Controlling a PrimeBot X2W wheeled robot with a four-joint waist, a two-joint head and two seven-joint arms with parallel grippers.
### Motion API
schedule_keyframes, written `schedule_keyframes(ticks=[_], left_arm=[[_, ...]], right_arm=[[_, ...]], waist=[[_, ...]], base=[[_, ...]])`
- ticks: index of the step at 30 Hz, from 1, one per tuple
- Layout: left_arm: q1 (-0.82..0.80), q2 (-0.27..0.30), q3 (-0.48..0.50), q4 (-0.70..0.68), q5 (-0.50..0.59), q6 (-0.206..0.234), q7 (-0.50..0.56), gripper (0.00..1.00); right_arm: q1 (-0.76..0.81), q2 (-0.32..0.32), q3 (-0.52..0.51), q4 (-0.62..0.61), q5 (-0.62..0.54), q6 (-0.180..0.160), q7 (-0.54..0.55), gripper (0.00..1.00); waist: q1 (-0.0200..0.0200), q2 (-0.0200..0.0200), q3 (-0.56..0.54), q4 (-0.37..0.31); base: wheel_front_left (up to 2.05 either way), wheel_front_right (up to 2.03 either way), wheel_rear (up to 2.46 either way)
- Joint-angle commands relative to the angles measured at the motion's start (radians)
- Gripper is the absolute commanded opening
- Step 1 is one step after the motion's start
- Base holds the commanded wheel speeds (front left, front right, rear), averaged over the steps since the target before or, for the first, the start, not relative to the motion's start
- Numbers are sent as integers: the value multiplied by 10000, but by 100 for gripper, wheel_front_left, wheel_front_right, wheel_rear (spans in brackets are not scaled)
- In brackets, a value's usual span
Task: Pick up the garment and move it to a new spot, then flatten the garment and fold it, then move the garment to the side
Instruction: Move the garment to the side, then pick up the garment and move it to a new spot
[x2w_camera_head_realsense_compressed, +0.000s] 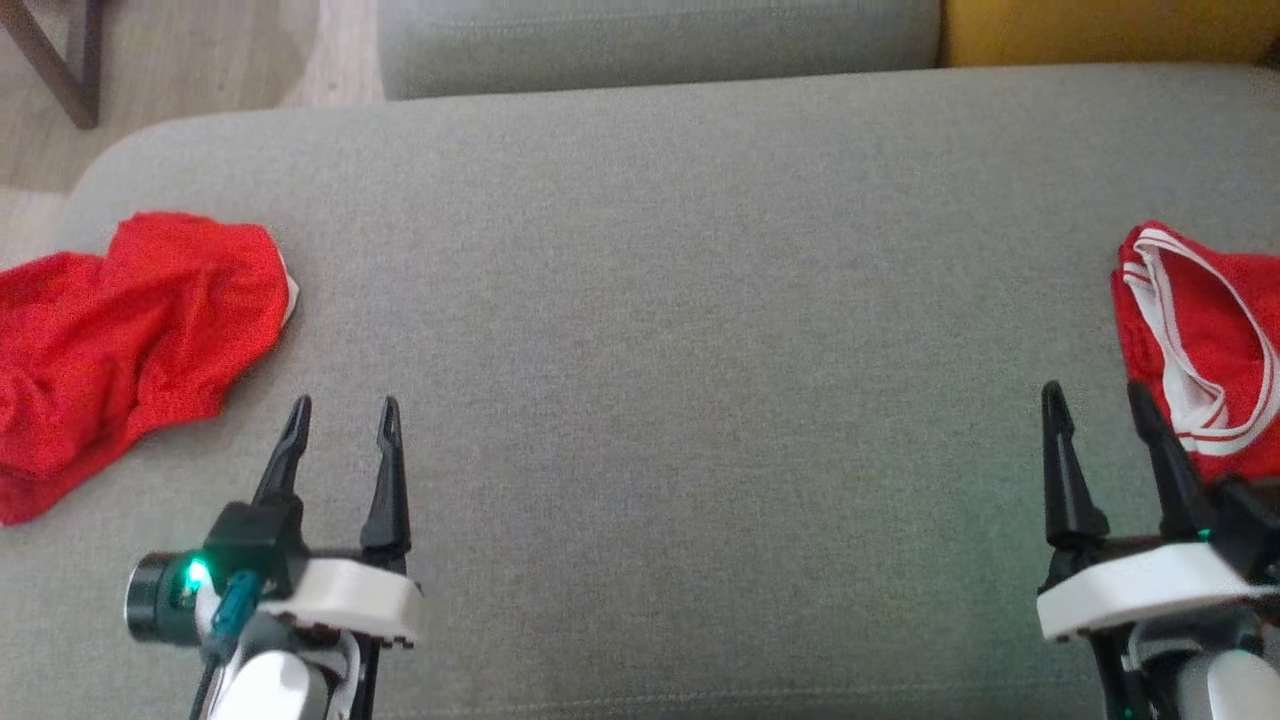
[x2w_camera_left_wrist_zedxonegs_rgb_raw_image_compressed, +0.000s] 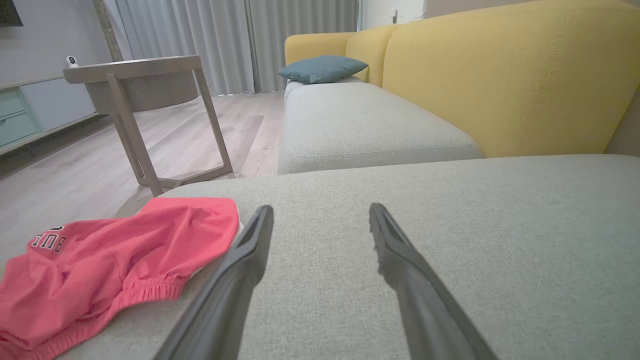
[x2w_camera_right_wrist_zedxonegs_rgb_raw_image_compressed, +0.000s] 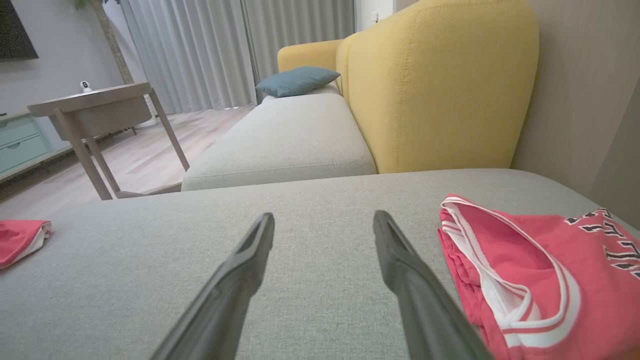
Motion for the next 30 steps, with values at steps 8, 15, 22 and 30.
schedule_keyframes(ticks=[8,15,22,30], left_arm=[[124,307,455,-163,-143,-39,-121,100],[214,365,431,-110,-205,-60,-121,100],[204,409,375,-106,-235,-52,-121,100],[130,416,330,-127,-274,-28,-118,100]], right_arm=[[341,-33,213,-696,-130,65,265,100],[529,-28,209,-791,-8,65,333,100],[585,-27,168,-832,40,65,378,100],[561,-27,103,-871,109,65,389,100]], waist=[[0,-1,-490,8],[0,-1,-630,37],[0,-1,-629,9],[0,-1,-574,84]], base=[[0,0,0],[0,0,0],[0,0,0],[0,0,0]])
